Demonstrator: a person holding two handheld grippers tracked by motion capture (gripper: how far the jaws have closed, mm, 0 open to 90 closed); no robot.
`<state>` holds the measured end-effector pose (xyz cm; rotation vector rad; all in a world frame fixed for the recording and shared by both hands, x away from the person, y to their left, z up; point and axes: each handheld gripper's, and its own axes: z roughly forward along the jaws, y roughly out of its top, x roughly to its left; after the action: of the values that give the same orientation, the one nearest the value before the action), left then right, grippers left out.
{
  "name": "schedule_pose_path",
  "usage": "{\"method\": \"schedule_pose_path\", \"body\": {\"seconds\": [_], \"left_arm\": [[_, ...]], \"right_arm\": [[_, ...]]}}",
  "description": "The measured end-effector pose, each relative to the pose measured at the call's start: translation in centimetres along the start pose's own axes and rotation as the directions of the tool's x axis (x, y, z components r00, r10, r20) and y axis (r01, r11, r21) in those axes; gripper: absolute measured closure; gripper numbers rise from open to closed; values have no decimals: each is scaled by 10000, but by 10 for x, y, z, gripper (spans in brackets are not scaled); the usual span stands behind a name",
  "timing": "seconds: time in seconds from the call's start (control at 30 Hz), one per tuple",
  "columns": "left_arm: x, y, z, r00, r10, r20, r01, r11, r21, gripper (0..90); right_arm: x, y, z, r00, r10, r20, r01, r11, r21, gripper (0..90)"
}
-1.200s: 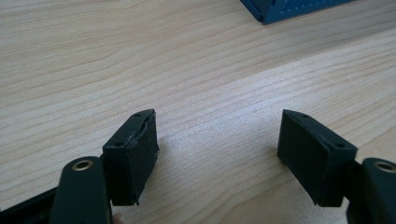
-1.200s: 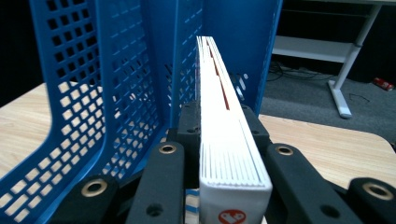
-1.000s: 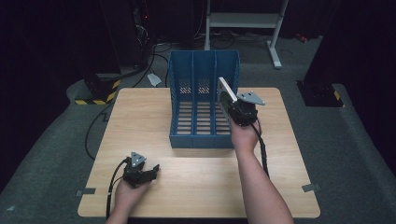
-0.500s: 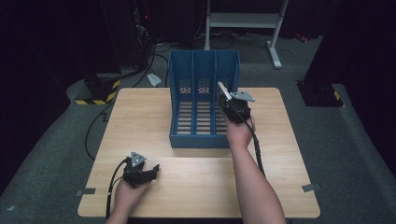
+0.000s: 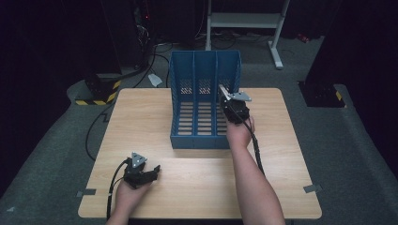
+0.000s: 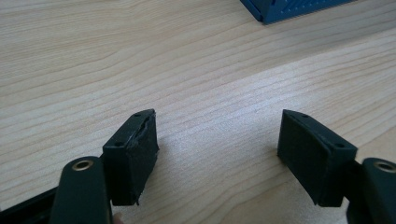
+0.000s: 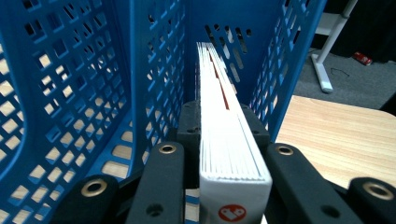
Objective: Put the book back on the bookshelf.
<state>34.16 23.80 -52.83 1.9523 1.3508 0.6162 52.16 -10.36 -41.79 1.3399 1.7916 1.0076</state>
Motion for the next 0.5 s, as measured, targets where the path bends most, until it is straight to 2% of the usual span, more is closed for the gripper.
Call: {"method": "schedule_pose_path", "body": {"seconds": [0.5], "left_arm": [[0,0,0,10000,26,2,-26,10000,8,286]], "right_arm": [[2,-9,-5,10000,-74,-51,75,9994,346,746]]}}
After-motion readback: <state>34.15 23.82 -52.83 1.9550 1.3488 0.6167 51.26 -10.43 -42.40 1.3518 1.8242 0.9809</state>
